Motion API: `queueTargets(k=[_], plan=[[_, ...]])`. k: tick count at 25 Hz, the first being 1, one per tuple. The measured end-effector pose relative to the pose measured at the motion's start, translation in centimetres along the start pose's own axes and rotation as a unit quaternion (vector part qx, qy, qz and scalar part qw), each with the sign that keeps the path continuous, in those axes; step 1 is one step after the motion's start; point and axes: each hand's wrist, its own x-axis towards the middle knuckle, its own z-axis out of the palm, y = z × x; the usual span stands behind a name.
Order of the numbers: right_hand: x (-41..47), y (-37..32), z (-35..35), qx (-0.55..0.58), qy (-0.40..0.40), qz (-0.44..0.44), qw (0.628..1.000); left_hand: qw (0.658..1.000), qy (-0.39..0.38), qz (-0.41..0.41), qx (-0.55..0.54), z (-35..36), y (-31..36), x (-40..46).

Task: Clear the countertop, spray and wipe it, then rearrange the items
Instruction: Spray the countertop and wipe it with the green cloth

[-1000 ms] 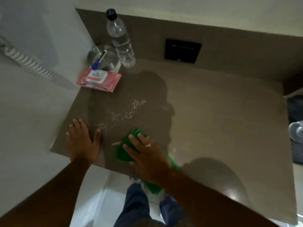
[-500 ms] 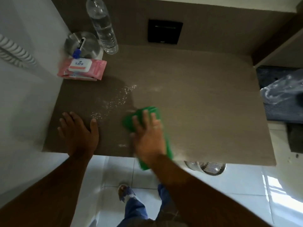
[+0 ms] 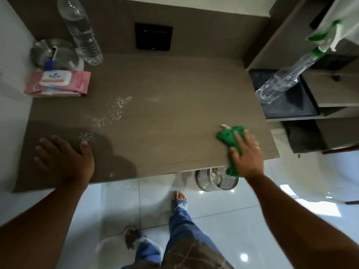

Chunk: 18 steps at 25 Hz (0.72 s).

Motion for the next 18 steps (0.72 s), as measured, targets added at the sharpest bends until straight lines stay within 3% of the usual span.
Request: queueTargets(k=[2,4,8,11,15,18], plan=[[1.2,1.4,-0.6,0.007,0.007,0.096,0.995,1.0,-0.006,-0.008,0.005,-0.4,0.2,0.2],[1.5,-2.4,0.3,0.004,0.013,0.121,0.993,1.0,-0.021,-0.018,0.015,-0.7,0.3,0.3],[0.4,-14.0,2.8,-0.009,-0.021,-0.017,1.0,0.997,-0.058,-0.036,0.034,-1.2,0.7,0.2],[7.0,-18.7,2.1,-0.023,-0.036,-0.13,0.991,0.996,-0.059,-0.032,0.055,-1.3,0.8,0.1],[22.1,-23.8,0.9,-0.031,-0.019,-0.109,0.993,0.996,-0.051,-0.035,0.065,-0.8,0.8,0.3],[27.2,-30.0,0.5,-0.02,-0.032,-0.098,0.994,0.995,-0.046,-0.036,0.085,-0.2,0.6,0.3]])
